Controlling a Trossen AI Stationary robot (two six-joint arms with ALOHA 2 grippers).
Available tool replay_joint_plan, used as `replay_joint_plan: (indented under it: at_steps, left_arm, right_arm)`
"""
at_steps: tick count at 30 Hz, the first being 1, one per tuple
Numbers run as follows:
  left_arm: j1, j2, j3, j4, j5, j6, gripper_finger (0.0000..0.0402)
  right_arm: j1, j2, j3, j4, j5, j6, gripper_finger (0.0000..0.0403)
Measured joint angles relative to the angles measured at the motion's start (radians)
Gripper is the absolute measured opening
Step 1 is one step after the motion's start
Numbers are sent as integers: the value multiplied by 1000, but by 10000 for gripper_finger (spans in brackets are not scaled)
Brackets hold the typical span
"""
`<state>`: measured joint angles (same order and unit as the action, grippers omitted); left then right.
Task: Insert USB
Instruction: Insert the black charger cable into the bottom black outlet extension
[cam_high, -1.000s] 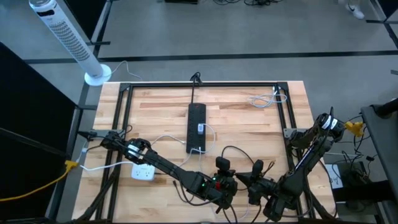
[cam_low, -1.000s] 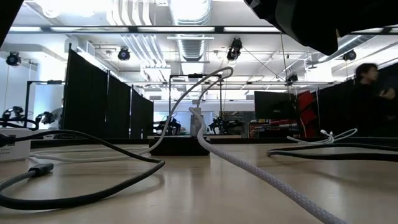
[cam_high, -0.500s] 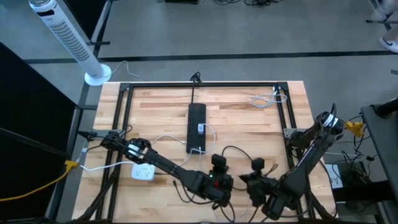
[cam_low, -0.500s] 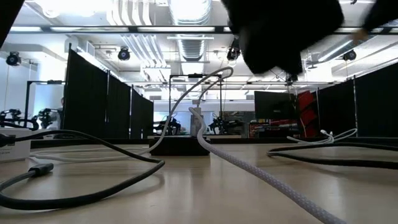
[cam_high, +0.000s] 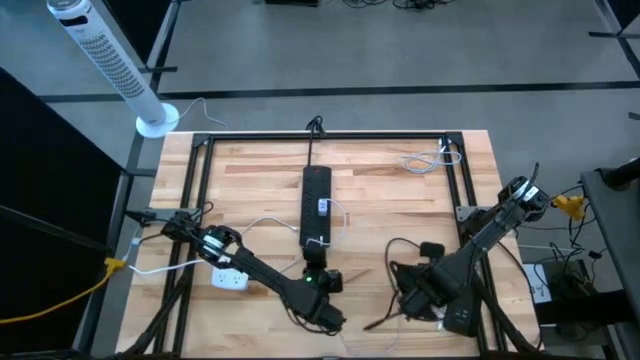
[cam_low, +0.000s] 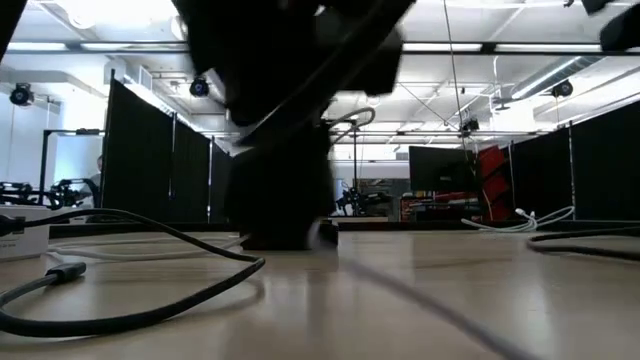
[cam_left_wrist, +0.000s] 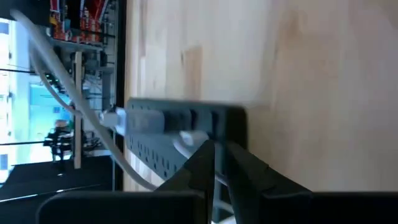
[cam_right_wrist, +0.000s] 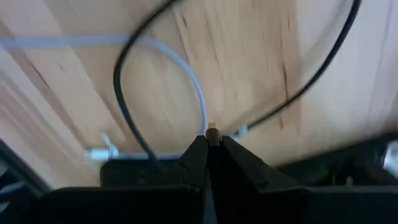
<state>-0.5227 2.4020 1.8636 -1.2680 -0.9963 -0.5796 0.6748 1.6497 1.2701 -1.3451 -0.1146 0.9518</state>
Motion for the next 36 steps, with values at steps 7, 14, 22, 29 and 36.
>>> replay_joint_plan:
  at_steps: [7,14,22,29,36]
  left_arm:
    - [-31,-1,-54,8,16,-65,24]
    - [-49,-1,-53,33,19,-55,25]
    - [-52,-1,-53,39,21,-57,25]
    - [-53,-1,-53,51,16,-55,25]
    - [-53,-1,-53,64,15,-54,25]
  right_arm:
    - [-39,10,-3,-12,-190,45,19]
    - [21,9,-16,3,-301,133,19]
    - [167,9,-38,110,-331,284,19]
    - [285,9,-45,129,-332,423,19]
    - [289,9,-64,154,-314,432,19]
